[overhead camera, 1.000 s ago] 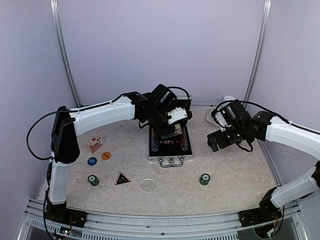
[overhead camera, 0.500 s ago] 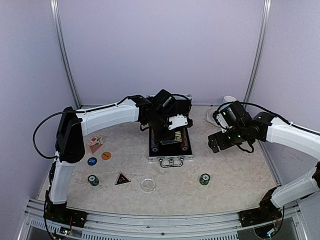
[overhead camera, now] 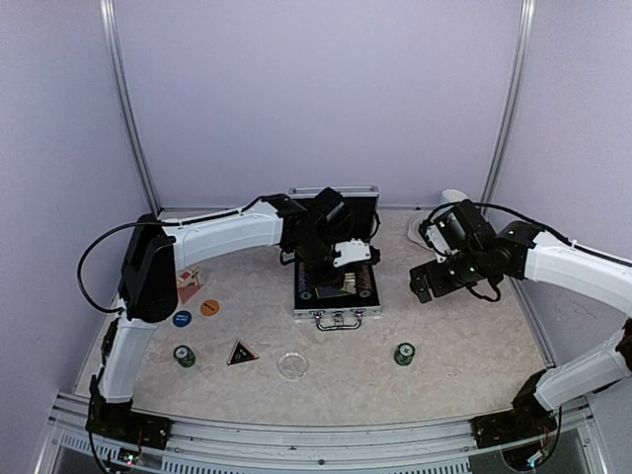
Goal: Pack up texas hold em set
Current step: Place the poker case in the chip case.
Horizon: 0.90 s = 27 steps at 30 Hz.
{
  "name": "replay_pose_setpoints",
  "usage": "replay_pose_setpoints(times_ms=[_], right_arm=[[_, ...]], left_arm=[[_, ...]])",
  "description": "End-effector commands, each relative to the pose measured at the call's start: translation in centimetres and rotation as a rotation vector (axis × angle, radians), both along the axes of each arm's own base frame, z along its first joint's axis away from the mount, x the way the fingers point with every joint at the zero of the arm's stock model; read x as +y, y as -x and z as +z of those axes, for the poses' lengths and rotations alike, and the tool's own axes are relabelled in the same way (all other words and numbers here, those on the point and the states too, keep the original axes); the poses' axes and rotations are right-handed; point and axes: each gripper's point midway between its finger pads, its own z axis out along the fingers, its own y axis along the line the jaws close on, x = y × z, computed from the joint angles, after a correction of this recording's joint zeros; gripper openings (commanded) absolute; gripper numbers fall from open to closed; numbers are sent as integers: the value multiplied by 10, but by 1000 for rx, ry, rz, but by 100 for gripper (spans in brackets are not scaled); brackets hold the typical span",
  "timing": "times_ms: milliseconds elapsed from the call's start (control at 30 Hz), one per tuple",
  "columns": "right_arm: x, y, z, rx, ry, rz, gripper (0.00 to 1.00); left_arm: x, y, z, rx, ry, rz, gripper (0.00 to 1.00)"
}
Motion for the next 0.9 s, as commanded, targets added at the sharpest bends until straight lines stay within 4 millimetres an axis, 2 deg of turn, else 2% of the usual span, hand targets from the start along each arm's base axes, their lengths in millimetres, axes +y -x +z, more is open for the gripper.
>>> replay_pose_setpoints(times_ms=[0, 433, 700, 867], right_arm=[[2, -3, -6, 9, -9, -2, 99], [4, -4, -5, 9, -6, 5, 99], [5, -3, -9, 15, -11, 12, 99], [6, -4, -11, 17, -9, 14, 99]], left_arm=[[-8, 1, 4, 8, 19, -17, 12], [-14, 6, -3, 52, 34, -41, 12], [-13, 5, -16, 64, 1, -27, 13], [-11, 3, -16, 58, -10, -15, 13]])
